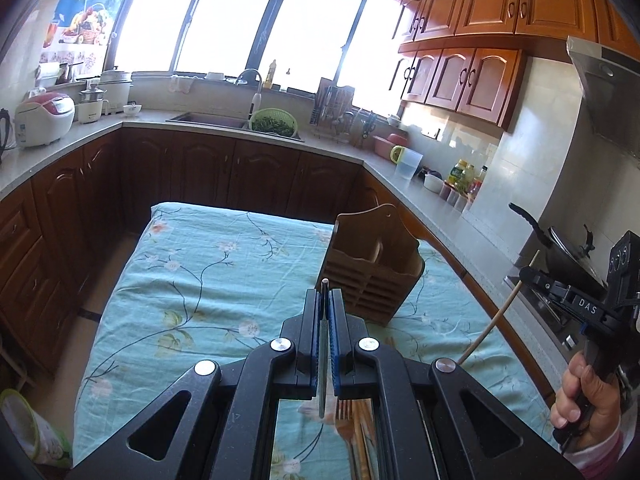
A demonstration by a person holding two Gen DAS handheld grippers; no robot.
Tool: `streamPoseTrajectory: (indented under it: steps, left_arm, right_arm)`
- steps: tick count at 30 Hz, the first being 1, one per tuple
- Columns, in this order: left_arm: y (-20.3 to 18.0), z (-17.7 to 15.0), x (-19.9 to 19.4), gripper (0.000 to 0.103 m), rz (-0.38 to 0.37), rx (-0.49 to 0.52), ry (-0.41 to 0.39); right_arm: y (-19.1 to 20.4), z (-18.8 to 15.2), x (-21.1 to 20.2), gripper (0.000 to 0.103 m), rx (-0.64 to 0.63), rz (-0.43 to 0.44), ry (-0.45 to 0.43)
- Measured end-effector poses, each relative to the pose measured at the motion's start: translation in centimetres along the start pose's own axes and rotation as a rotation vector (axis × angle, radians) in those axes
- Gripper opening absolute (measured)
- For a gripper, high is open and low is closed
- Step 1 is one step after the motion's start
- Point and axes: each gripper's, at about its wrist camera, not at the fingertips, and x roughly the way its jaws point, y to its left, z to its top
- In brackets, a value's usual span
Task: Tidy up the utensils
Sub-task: 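Carry both chopsticks to the wooden holder and lower them into it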
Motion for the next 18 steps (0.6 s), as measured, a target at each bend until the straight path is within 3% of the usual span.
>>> streamPoseTrajectory:
  steps: [9, 18]
  left_arm:
    - [-0.2, 3.2, 1.8, 0.003, -0.029, -0.013, -0.071]
    - [-0.9, 9.4, 5.3, 0.003, -0.073, -0.005, -0.227]
  right_arm:
    - [-0.5, 2.9, 0.7, 0.005, 0.02, -0.011, -0.08]
    - [-0.2, 9.2, 3.3, 0.005, 0.017, -0.039, -0.225]
